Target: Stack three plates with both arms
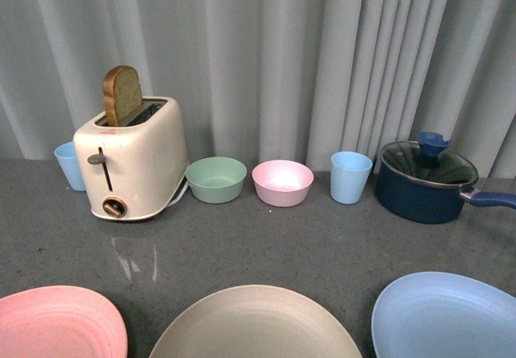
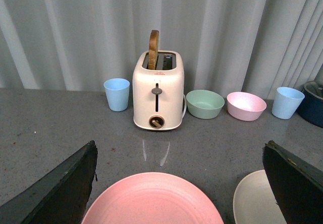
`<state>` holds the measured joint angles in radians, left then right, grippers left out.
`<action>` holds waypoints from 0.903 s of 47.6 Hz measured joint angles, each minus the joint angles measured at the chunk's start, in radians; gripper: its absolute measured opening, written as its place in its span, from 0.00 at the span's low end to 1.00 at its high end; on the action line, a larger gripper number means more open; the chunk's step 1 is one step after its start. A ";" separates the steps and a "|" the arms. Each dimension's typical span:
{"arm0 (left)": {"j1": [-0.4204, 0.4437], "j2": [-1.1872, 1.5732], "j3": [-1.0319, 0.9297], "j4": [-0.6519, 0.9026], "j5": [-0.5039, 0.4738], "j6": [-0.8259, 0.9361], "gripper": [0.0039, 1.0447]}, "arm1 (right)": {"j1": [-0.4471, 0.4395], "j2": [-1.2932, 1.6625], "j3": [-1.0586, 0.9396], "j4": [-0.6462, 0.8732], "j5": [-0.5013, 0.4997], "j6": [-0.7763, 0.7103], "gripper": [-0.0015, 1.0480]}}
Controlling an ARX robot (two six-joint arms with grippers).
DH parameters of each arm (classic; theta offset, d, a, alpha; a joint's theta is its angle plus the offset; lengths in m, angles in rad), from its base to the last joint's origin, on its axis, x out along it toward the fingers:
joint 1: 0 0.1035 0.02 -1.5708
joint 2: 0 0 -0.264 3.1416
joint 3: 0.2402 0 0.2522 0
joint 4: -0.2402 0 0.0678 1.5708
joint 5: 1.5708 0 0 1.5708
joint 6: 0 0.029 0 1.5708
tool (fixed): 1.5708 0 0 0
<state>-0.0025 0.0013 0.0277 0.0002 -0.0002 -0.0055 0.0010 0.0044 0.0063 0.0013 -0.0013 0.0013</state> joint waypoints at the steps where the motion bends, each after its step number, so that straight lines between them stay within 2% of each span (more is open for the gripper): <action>1: 0.000 0.000 0.000 0.000 0.000 0.000 0.94 | 0.000 0.000 0.000 0.000 0.000 0.000 0.93; 21: 0.000 0.000 0.000 0.000 0.000 0.000 0.94 | 0.000 0.000 0.000 0.000 0.000 0.000 0.93; 23: 0.010 0.023 0.011 -0.037 0.025 -0.035 0.94 | 0.000 0.000 0.000 0.000 0.000 0.000 0.93; 26: 0.075 0.165 0.103 -0.256 0.150 -0.180 0.94 | 0.000 0.000 0.000 0.000 0.000 0.000 0.93; 28: 0.148 0.306 0.154 -0.309 0.186 -0.245 0.94 | 0.000 0.000 0.000 0.000 0.000 0.000 0.93; 31: 0.266 0.451 0.192 -0.218 0.282 -0.231 0.94 | 0.000 0.000 0.000 0.000 0.000 0.000 0.93; 37: 0.462 0.758 0.277 -0.029 0.416 -0.029 0.94 | 0.000 0.000 0.000 0.000 0.000 0.000 0.93; 40: 0.516 0.930 0.319 -0.011 0.470 0.085 0.94 | 0.000 0.000 0.000 0.000 0.000 0.000 0.93; 43: 0.534 1.049 0.347 -0.016 0.493 0.145 0.94 | 0.000 0.000 0.000 0.000 0.000 0.000 0.93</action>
<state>0.5320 1.0500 0.3748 -0.0154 0.4927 0.1394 0.0006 0.0044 0.0063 0.0013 -0.0013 0.0010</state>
